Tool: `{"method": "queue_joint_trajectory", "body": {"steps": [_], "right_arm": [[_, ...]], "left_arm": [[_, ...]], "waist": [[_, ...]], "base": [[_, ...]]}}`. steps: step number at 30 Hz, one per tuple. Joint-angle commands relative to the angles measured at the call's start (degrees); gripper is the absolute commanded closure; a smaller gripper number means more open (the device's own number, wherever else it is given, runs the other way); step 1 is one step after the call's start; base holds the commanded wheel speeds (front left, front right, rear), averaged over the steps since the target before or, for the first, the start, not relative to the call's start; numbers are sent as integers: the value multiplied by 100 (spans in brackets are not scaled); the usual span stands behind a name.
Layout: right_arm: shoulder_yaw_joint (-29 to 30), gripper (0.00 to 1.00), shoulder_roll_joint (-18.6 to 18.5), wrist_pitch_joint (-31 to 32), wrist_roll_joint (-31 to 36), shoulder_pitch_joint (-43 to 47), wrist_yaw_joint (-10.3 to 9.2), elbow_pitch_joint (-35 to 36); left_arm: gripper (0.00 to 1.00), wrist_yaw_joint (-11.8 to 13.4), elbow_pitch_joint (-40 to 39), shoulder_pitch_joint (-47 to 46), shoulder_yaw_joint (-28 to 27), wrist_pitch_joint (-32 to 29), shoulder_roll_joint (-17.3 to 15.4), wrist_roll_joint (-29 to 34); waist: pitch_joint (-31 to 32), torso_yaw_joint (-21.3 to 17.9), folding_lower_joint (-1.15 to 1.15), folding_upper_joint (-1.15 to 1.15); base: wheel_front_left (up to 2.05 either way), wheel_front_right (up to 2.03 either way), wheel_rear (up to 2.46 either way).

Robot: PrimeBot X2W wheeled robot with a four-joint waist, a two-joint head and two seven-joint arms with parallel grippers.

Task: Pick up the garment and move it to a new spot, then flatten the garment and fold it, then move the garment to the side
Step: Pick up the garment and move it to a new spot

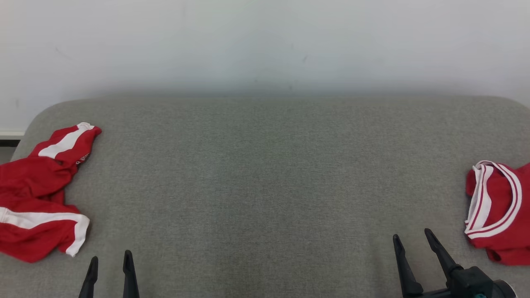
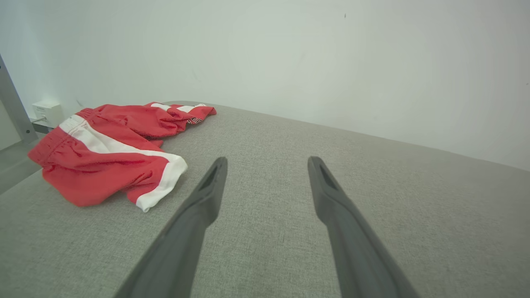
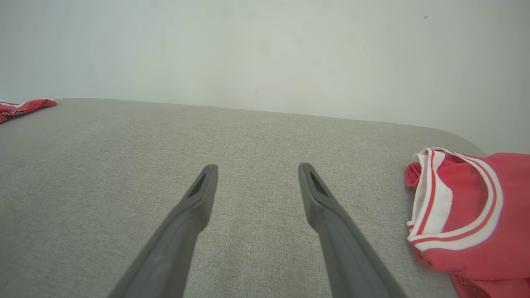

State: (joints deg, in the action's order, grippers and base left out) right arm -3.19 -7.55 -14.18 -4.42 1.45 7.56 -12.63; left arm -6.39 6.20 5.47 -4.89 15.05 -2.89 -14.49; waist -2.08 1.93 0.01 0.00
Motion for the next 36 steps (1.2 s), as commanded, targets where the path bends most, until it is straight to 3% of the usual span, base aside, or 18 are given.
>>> {"method": "queue_joint_trajectory", "body": {"steps": [1,15,26,36], "right_arm": [[6,0,-8,-28,-14,50,-17,11],[-158,0,-4,-7,-72,64,-17,23],[-339,0,18,-8,-85,79,-17,-26],[-408,0,-45,34,-119,12,-17,13]], "left_arm": [[0,23,-16,-19,1,16,2,-27],[0,24,-24,182,-182,16,2,109],[0,-10,28,379,-365,16,1,159],[0,-17,171,357,-606,16,2,54]], "waist": [[40,215,-1,0],[216,1632,-1,0],[304,2457,-1,0],[229,2573,-1,0]], "base": [[0,0,0],[0,0,0],[0,0,0],[0,0,0]]}}
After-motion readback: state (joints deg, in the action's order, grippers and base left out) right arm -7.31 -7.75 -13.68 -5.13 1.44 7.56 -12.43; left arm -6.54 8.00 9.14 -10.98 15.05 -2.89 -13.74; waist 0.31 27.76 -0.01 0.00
